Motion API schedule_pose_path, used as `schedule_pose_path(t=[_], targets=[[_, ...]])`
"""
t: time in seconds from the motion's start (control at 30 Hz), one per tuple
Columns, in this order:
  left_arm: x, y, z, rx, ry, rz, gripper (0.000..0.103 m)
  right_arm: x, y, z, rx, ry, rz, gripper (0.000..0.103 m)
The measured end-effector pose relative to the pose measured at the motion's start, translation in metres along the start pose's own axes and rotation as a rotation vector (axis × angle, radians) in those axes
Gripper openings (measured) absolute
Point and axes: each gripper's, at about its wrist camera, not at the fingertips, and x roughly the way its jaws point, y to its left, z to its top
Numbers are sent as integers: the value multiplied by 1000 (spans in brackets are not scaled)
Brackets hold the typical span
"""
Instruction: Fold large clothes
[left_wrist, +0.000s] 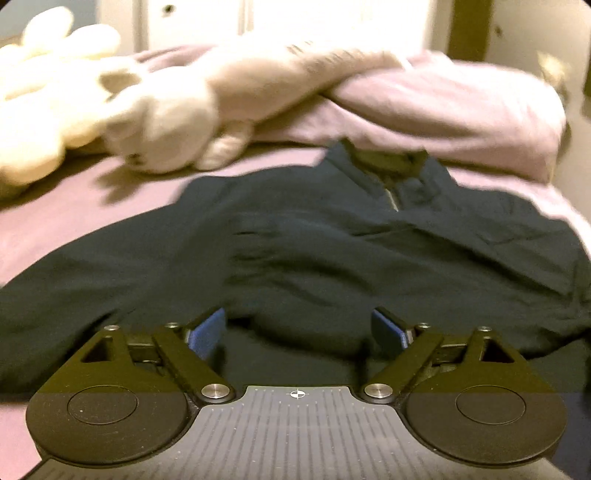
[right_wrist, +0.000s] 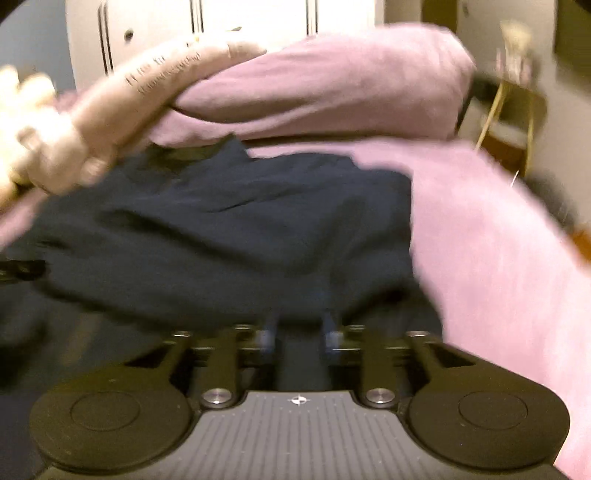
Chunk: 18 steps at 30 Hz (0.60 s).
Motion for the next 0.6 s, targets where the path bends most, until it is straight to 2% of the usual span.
schedule_pose_path(t=[0.07,0.13,0.27,0.33,0.37,0.43,0.47,0.53,0.6], targets=[[-26,25,-12,-66,-3,-39,91,-26,0,-29,29,18,78,39],[-53,58,-26,-148,-10,-41,92,-46,-2,-56,75,45,118,44],[-92,153,-51,-382,-47,15,92,-69,-11,-87,201,94,167,44],[-100,204,-62,-539,-58,78,92,-74,-13,-90,245,111,166,44],[-103,236,-70,-649,-72,114,90,-75,-15,-89,251,116,162,44],[-108,287,-87,-836,-104,156,86,-79,-11,-85,236,120,115,44],[-109,309,-96,-926,-120,170,83,-81,-8,-84,221,115,96,47],[-111,343,-112,-1062,-161,170,80,-83,-4,-82,199,112,74,52],[-112,373,-128,-1187,-216,147,69,-80,0,-79,185,120,65,52]])
